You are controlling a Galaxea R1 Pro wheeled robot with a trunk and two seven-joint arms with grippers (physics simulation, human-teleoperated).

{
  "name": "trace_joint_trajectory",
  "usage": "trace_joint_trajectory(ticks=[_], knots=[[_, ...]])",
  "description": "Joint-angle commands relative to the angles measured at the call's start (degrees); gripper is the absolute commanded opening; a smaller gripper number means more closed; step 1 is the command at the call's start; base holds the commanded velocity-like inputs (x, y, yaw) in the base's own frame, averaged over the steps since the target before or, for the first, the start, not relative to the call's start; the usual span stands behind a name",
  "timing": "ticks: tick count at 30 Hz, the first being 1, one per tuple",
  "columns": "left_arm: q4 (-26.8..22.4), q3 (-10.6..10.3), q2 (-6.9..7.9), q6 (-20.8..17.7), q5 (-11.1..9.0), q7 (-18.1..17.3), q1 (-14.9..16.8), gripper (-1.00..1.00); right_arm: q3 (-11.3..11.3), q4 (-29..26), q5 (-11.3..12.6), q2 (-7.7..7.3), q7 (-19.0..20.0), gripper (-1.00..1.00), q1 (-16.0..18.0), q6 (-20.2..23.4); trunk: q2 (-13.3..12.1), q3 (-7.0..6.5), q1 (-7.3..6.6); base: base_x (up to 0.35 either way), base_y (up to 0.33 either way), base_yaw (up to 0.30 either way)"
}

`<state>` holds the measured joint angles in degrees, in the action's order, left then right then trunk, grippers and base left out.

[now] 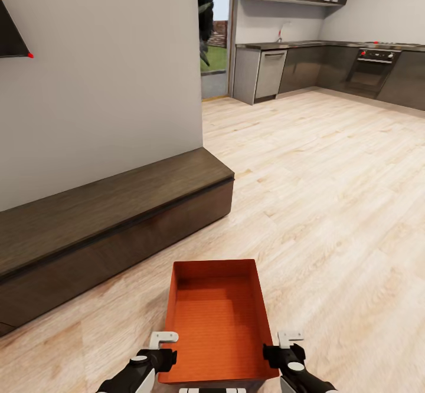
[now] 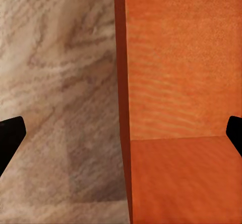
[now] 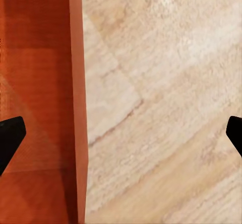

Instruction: Move the two storage containers from the living room to the garage. In the garage, place one container on the floor and stack the other container on top of it (either order is fine).

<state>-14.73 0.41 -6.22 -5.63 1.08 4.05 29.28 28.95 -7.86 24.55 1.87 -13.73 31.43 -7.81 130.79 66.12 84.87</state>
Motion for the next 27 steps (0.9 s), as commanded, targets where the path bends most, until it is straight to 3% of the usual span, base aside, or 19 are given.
trace_joint_trajectory(ticks=[1, 13, 27], knots=[[-0.1, 0.0, -0.02, -0.3, 0.1, 0.2, 0.0, 1.00, 0.5, 0.0, 0.6, 0.02, -0.2, 1.00, 0.0, -0.2, 0.0, 0.04, -0.01, 0.000, 0.000, 0.000], [-0.1, 0.0, -0.02, -0.3, 0.1, 0.2, 0.0, 1.00, 0.4, 0.0, 0.6, 0.45, 2.7, 1.00, 0.0, -0.1, 0.0, 0.04, -0.01, 0.000, 0.000, 0.000], [-0.1, 0.0, -0.02, -0.3, 0.2, 0.2, 0.0, 1.00, 0.4, 0.0, 0.6, 0.43, 3.4, 1.00, 0.0, 0.0, 0.0, 0.04, -0.01, 0.000, 0.000, 0.000]])
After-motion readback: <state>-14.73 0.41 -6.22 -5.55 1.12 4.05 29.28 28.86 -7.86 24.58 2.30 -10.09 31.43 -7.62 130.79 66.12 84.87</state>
